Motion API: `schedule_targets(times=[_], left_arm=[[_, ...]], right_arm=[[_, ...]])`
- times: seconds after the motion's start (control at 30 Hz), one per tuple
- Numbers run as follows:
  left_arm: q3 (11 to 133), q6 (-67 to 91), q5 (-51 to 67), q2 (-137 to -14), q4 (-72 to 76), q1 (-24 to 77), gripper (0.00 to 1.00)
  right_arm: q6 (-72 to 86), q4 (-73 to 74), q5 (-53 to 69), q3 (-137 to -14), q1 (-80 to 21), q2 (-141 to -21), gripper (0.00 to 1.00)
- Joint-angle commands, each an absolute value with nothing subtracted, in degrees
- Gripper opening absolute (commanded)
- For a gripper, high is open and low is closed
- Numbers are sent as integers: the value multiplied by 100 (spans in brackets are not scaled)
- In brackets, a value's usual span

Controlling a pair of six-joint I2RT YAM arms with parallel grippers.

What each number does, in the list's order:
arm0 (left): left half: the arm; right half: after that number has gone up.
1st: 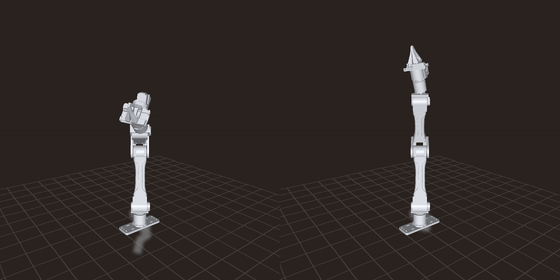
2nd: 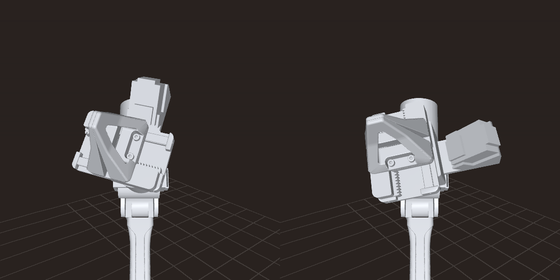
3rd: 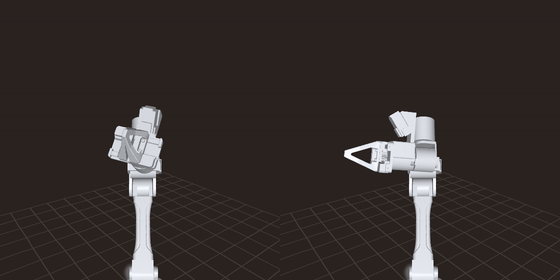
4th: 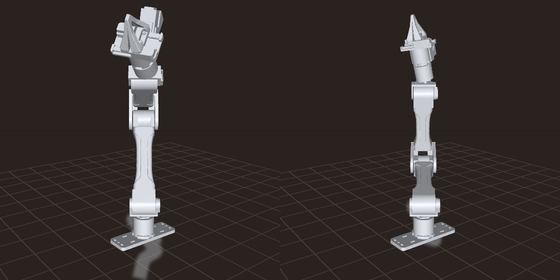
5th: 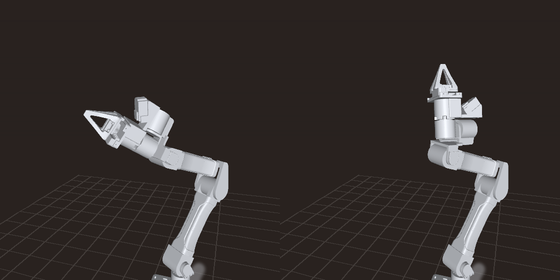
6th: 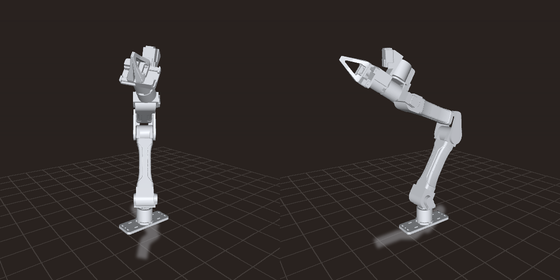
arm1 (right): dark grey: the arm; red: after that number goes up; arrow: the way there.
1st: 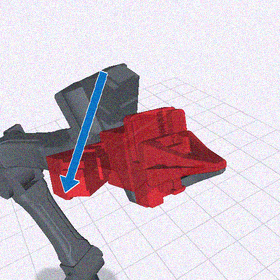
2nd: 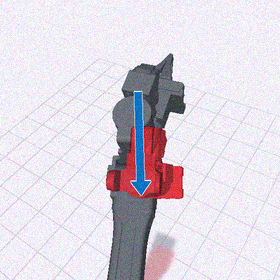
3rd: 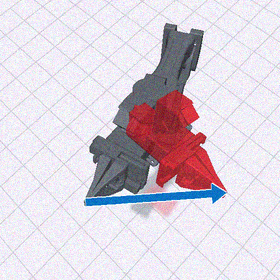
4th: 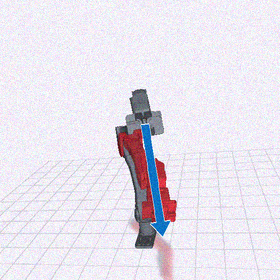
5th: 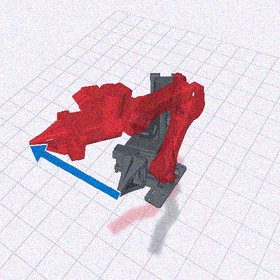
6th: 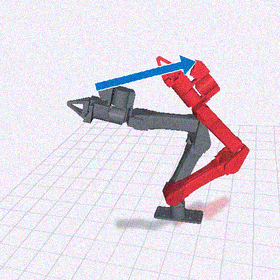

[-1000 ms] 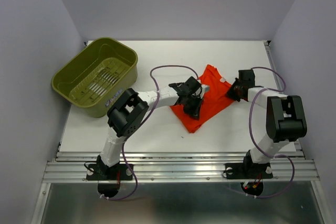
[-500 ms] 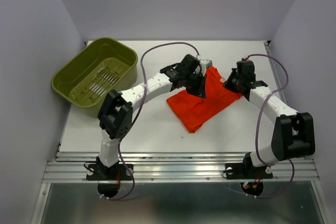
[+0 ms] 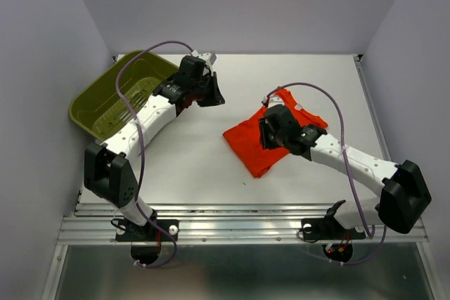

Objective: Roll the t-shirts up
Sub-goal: Roll the T-shirt to the center of the board.

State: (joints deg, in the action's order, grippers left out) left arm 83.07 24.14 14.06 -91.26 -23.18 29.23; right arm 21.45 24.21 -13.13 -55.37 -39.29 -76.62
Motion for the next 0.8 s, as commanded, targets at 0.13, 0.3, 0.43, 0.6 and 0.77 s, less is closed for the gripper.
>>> schedule_targets(times=[0.13, 0.3, 0.43, 0.6, 0.77], left_arm=[[7805, 2751, 1212, -8807, -2048, 2760, 0], [7576, 2821, 1222, -8736, -1969, 2751, 0], [7506, 2795, 1195, -8701, -1943, 2751, 0], [7418, 2777, 1213, -8727, -1890, 2742, 0], [7383, 2795, 1248, -8806, -1819, 2751, 0]], right_arm=[[1934, 2900, -2407, -5432, -5351, -7848, 44], [1960, 2831, -2698, -5432, -5862, -8261, 47], [1934, 2637, -2672, -5274, -5862, -8472, 52], [1881, 2453, -2523, -5247, -5924, -8613, 54], [1872, 2329, -2400, -5212, -5924, -8824, 54]])
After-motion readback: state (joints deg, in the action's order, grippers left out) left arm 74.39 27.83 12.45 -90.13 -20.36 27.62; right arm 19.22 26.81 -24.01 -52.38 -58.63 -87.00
